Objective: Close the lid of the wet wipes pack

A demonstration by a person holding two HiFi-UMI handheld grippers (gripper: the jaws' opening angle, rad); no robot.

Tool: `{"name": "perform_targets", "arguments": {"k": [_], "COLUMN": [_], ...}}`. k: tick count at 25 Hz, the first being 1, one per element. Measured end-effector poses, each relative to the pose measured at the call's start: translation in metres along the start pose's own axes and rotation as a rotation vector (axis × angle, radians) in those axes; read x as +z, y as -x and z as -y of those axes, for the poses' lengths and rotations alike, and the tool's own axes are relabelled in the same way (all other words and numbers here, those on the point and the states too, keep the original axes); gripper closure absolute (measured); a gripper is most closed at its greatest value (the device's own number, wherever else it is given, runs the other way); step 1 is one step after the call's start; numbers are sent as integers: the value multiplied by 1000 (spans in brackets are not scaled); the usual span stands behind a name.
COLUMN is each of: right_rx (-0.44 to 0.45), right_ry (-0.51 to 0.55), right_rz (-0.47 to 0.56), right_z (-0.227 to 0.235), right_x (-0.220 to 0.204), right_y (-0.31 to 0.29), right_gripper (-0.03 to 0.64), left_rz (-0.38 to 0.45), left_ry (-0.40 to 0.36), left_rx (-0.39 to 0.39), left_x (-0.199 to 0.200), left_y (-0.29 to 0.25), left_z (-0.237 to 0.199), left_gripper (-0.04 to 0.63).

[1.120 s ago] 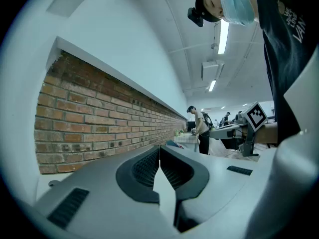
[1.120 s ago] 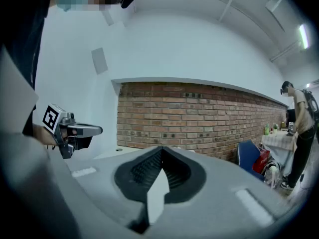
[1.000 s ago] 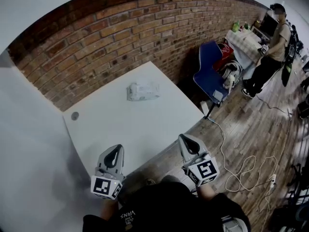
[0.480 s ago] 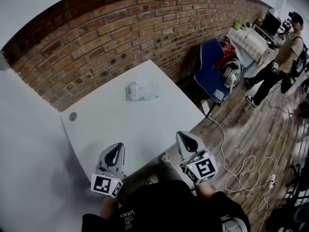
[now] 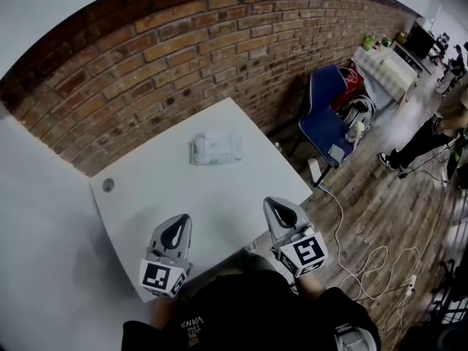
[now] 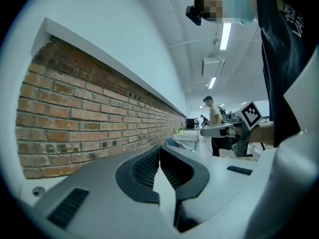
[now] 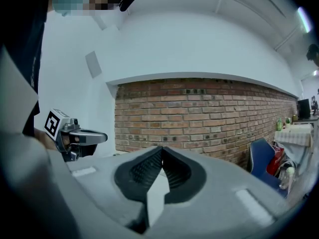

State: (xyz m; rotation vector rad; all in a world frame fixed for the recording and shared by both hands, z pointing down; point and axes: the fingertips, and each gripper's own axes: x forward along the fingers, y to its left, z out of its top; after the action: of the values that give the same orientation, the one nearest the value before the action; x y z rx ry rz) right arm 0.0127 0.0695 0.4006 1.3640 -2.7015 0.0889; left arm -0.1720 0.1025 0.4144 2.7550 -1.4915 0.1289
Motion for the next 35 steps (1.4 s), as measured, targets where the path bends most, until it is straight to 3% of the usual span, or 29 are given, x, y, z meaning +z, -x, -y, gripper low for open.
{"name": "perform_targets", "arguments": {"k": [19,35], "right_rx": [134,251], "right_ry": [4,10], "right_rz": [-6,-49], "right_z": [77,108], "right_x": [3,-15], "right_y": [-88,-148], "right_gripper": [618,618], "left_rz": [-52,-84], "left_ry": [-25,23], "left_rx": [52,161], "left_x": [1,-18], "left_y": [-104,-156], "left_z": [-28,-61], "left_gripper": [595,595]}}
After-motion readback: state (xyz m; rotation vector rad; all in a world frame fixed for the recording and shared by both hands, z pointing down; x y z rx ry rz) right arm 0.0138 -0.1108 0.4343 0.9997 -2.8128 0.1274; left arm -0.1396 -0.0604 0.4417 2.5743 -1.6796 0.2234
